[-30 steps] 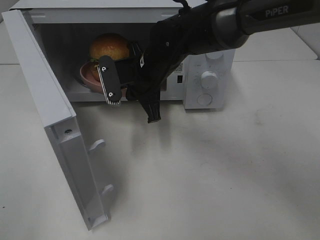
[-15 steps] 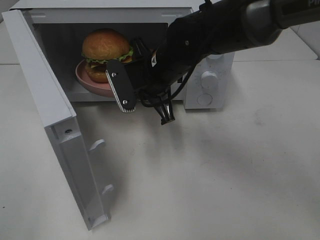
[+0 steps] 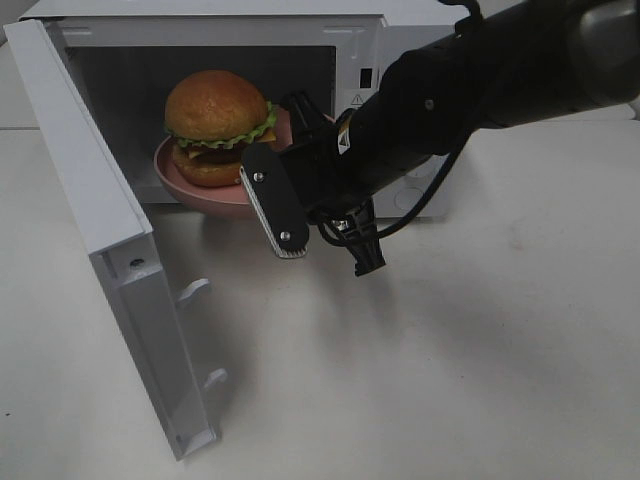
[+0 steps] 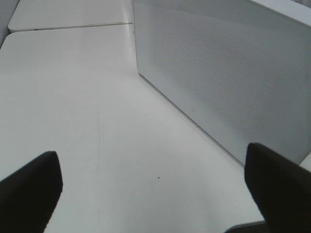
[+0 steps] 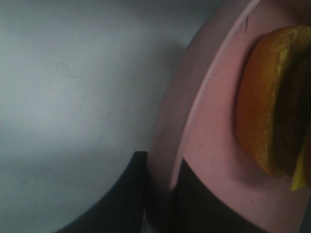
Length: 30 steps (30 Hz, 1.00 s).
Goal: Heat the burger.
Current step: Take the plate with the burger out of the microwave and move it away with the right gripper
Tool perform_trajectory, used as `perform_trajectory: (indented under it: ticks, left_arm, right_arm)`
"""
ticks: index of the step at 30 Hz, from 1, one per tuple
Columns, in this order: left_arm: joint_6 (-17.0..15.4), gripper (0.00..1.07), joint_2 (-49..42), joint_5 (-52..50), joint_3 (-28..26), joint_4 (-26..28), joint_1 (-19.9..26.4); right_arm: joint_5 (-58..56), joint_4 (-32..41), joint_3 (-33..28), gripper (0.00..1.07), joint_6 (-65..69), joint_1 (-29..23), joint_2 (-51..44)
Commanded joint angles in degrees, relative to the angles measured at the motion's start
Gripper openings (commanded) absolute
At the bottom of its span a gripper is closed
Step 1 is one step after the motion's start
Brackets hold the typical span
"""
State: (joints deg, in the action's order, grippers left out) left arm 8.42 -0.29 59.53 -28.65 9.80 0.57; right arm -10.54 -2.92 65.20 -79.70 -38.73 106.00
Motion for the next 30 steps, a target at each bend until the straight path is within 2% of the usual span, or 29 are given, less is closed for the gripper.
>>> perform_trajectory:
  ticks: [1, 13, 18, 30]
  left_arm:
    - [0.1, 0.96, -1.3, -0.5, 0.1, 0.1, 0.2]
    - [0.1, 0.96, -1.3, -0.5, 0.1, 0.1, 0.2]
    - [0.1, 0.96, -1.3, -0.5, 0.1, 0.1, 0.2]
    - [0.1, 0.96, -1.3, -0.5, 0.1, 0.1, 0.2]
  right_arm:
    - [3.3, 0.6, -2.9, 0.00, 1.3, 0.7, -4.4]
    - [4.7, 0.6, -11.5, 0.00, 1.8, 0.5, -11.5]
    - [4.6, 0.6, -17.0, 0.00, 2.1, 0.5, -17.0]
    - [4.3, 0.6, -25.3, 0.00, 2.3, 0.5, -26.9]
